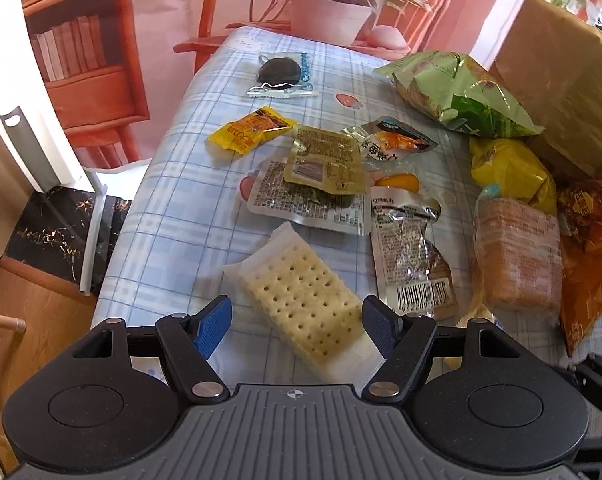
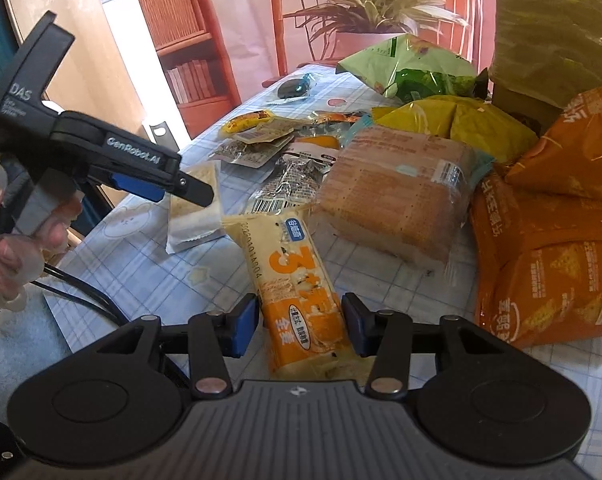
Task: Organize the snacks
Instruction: 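Grasp the cracker pack with the left tool while the right tool grasps the wafer bar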
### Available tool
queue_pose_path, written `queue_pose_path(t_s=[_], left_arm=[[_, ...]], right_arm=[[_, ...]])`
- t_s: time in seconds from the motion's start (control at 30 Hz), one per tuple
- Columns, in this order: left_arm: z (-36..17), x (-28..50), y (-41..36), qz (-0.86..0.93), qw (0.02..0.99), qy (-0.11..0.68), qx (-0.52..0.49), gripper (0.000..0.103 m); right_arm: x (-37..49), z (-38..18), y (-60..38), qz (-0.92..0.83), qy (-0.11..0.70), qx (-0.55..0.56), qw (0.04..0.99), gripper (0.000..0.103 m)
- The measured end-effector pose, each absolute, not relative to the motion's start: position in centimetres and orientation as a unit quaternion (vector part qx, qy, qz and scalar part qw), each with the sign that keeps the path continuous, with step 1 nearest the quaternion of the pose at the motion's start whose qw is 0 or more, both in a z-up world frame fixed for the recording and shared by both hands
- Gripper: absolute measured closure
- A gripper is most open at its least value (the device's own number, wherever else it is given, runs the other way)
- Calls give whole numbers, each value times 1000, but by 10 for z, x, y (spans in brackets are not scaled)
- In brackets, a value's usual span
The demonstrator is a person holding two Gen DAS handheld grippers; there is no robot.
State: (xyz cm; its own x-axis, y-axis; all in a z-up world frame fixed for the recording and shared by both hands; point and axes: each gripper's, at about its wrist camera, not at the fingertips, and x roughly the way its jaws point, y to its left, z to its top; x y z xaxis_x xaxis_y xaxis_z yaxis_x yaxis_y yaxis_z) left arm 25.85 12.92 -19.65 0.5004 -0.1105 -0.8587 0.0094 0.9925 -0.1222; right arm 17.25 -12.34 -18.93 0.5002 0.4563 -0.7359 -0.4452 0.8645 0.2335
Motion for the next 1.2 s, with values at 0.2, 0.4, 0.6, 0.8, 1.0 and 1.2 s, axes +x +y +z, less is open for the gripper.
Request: queue_pose_path(t_s=[0.2,0.4,0.6,0.8,1.0,1.2], left_arm=[[-200,267,120,-17,862,503,-58,28],[-203,268,106,-2,870,493,-23,31],[-201,258,98,-77,869,486,43,35],[-202,248,105,-74,864,495,59,33],[-208,235,113,11,875,482,-42,32],[-213,217,98,50,896,441,-24,42]], right_arm=[[172,-191,-124,259,428,12,866,55],[173,-191,-124,260,429,15,865,55],[173,-191,-125,262,430,20,864,55],[176,-192,-124,270,433,30,860,54],[174,-189,-121,275,421,26,864,53],[173,-190,-121,278,418,29,864,54]])
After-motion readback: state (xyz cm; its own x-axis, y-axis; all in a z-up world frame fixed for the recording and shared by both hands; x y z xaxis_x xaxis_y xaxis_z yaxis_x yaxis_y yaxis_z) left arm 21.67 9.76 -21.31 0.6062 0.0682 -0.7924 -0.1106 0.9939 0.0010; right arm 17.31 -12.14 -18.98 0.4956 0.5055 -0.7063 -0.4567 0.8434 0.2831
